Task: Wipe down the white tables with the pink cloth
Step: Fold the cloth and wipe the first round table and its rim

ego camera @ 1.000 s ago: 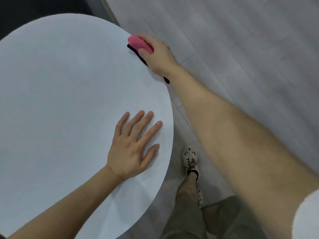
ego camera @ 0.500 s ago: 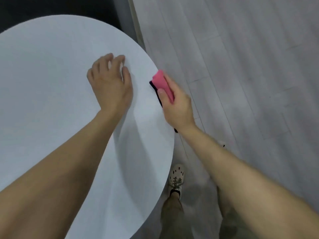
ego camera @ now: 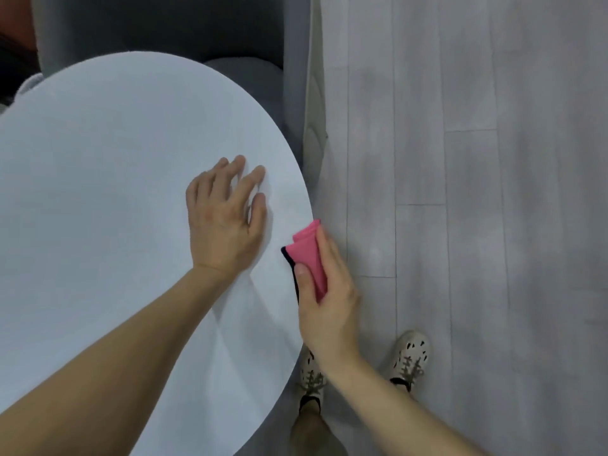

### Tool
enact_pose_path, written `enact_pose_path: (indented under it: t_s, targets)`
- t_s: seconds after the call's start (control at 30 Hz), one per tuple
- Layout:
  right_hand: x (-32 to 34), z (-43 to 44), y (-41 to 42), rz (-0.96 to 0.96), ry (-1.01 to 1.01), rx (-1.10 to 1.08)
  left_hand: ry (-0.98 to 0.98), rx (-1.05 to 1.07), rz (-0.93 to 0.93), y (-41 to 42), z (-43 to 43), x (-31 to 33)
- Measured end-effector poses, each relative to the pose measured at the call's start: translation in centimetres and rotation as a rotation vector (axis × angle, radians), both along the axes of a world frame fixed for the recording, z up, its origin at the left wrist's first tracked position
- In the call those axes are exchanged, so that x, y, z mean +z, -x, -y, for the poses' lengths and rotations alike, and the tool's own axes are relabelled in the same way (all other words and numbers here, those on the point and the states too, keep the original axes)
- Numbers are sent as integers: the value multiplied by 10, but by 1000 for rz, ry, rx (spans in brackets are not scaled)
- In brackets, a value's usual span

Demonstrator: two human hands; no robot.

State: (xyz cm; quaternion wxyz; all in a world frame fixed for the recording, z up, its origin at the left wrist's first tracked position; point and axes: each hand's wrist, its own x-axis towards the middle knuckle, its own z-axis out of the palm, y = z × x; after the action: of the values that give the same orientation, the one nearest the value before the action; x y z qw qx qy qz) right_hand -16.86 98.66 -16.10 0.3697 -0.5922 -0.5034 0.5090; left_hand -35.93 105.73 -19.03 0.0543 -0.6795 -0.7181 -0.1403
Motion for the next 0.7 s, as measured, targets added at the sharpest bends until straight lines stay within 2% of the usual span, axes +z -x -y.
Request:
enact_pose_path:
  t_s: [0.07,0.17,0.23,0.33,0.47,0.53,0.63,0.7]
  targets:
    - [1,-70,14,-14,-10,58,-14,-5,8,1,0,-1]
    - [1,-188,43,45,-61,282,-15,-10,12,2,-1,-2]
    - [2,-229,62,71,-65,398,-4,-1,7,2,0,-2]
    - [2,-218,65,34,-44,361,-16,-8,19,2,1,-2]
    - [1,-131,17,2,-39,264,-22,-4,31,2,2,-3]
    - [3,-114,6,39,-30,270,-19,2,36,1,1,-2]
    - [11,-175,37,63,-13,330,-8,-2,54,-1,1,-1]
    - [12,-243,81,89,-46,463,-5,-2,38,1,2,-1]
